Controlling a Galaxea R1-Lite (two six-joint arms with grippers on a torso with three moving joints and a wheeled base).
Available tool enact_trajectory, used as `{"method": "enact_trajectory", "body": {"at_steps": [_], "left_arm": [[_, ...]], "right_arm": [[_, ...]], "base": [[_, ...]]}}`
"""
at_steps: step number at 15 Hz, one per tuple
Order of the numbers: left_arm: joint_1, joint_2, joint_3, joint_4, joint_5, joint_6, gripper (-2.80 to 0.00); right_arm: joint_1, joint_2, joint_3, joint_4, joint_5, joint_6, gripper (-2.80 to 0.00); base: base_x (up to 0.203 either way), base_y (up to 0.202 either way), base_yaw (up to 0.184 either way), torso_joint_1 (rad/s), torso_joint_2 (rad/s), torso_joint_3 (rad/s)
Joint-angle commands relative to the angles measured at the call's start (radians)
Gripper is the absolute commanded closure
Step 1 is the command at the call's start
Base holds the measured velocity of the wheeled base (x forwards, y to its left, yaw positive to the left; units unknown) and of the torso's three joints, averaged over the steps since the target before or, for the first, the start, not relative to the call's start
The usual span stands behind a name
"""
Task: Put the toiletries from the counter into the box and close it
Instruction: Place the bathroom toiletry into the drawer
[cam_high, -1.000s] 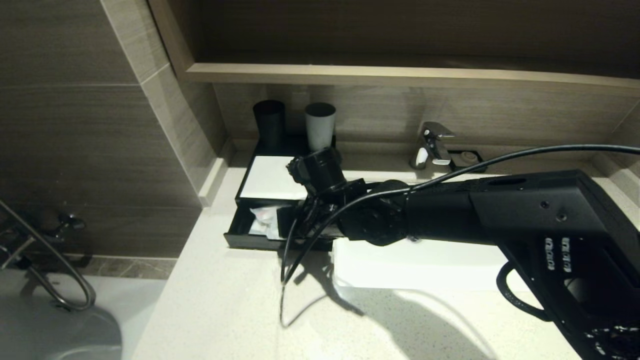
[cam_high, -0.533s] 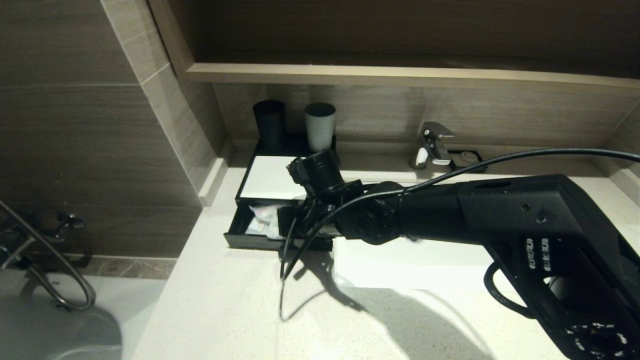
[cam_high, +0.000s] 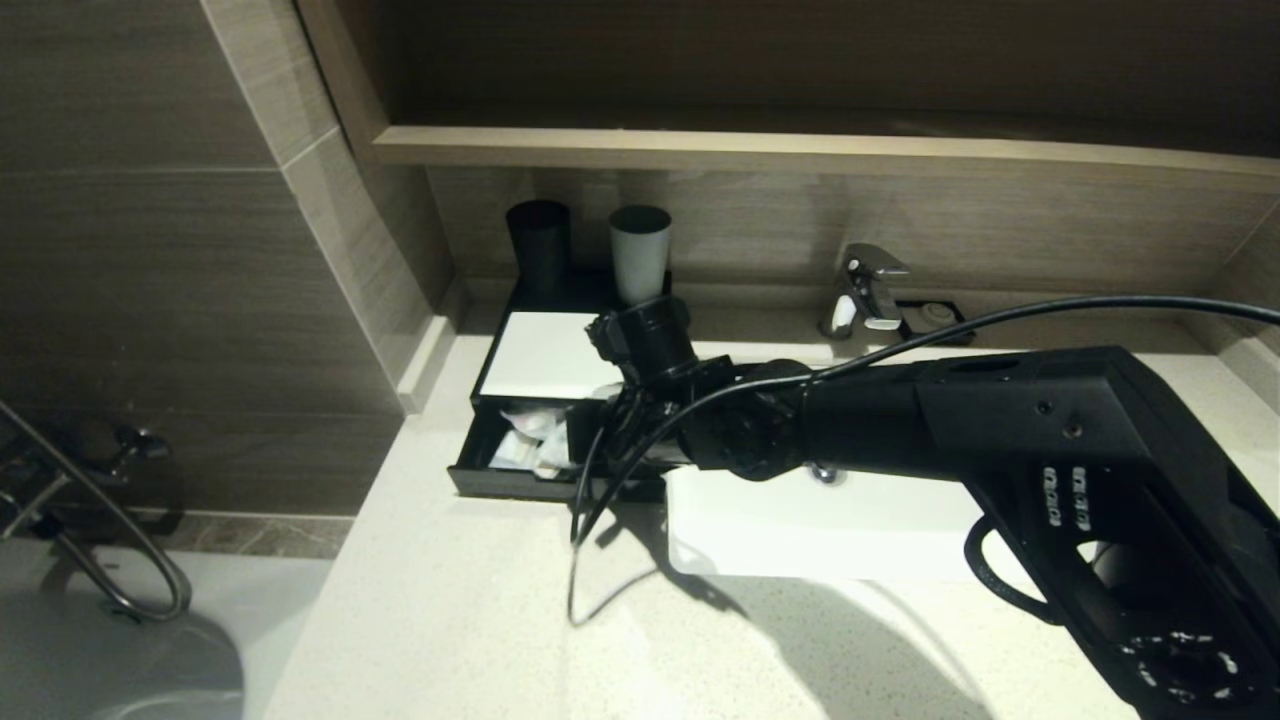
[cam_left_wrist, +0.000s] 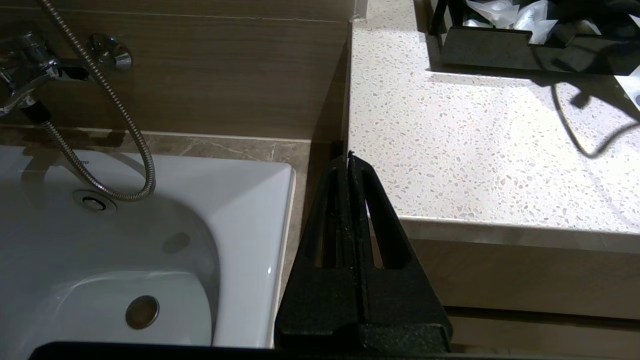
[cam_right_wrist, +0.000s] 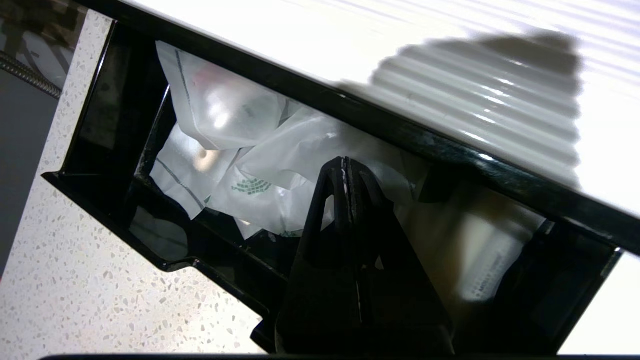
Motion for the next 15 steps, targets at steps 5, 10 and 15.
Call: {"method": "enact_trajectory", "body": {"at_steps": [5, 10, 15], "left_arm": [[0.000, 0.000, 0.000, 0.000, 0.001, 0.000, 0.00], [0.000, 0.000, 0.000, 0.000, 0.001, 0.000, 0.00], [0.000, 0.001, 0.000, 0.000, 0.000, 0.000, 0.00]], "right_arm": [[-0.003, 0.001, -0.007, -0.031, 0.001, -0.003, 0.00], [-0.001, -0.050, -0.002, -0.020, 0.001, 0.000, 0.00], [0.014, -0.110, 0.032, 0.016, 0.000, 0.008, 0.00]], "base": [[0.000, 0.000, 0.000, 0.000, 0.00, 0.000], [0.000, 0.000, 0.000, 0.000, 0.00, 0.000], [0.000, 0.000, 0.000, 0.000, 0.00, 0.000]]}}
